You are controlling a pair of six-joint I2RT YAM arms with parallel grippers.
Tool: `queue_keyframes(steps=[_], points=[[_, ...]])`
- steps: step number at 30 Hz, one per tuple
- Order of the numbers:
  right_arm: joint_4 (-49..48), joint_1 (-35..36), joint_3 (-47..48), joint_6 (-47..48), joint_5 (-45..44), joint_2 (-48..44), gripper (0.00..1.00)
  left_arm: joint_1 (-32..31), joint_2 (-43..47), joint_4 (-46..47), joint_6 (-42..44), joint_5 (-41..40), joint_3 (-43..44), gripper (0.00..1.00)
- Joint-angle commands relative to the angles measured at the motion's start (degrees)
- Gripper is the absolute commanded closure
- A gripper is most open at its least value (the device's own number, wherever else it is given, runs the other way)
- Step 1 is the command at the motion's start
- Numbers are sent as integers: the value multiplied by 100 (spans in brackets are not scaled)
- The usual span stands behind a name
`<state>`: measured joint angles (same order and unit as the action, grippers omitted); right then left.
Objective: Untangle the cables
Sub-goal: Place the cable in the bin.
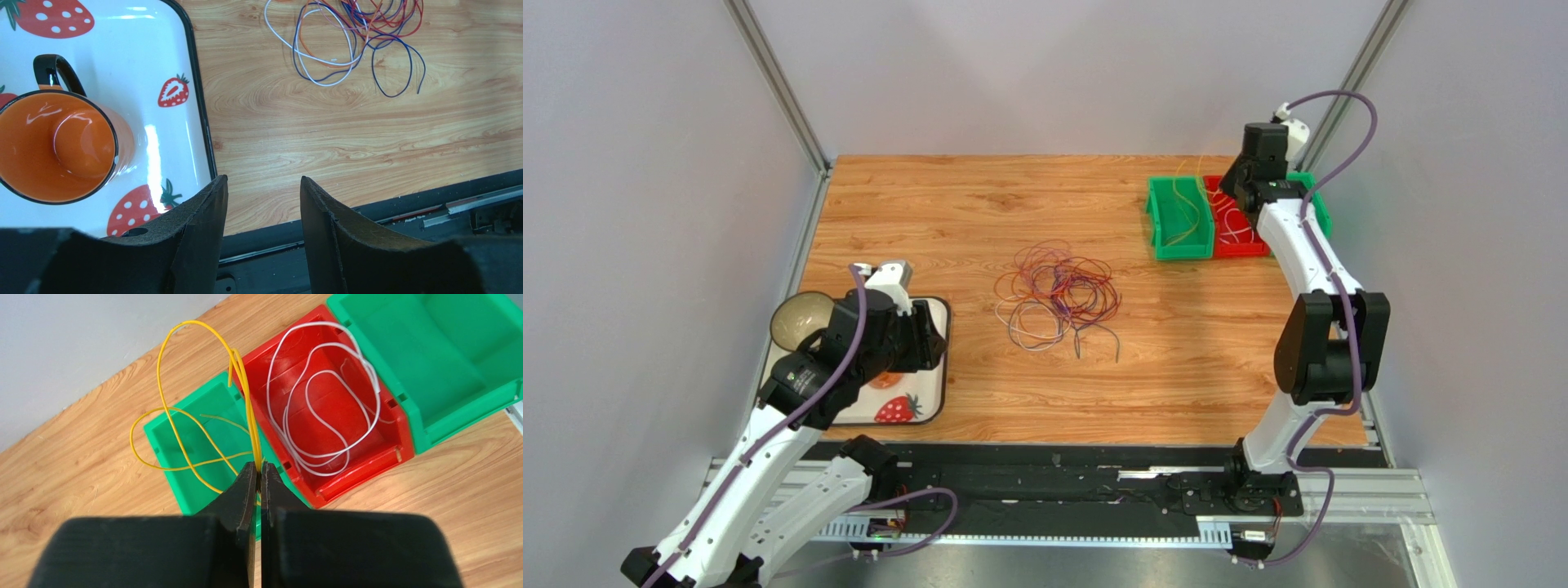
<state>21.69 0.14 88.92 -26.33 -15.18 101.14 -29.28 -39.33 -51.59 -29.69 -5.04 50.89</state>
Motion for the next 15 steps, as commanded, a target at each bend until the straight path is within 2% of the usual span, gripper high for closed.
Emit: queue_keyframes(steps=[1, 9, 15], points=[[203, 310, 143, -118, -669, 151, 100, -17, 48, 97, 25, 29, -27, 44], [485, 452, 397, -189, -1030, 529, 100, -17, 75, 106, 43, 56, -27, 44], [863, 469, 678, -399, -2005, 766, 100, -17, 101, 114, 43, 64, -36, 44]])
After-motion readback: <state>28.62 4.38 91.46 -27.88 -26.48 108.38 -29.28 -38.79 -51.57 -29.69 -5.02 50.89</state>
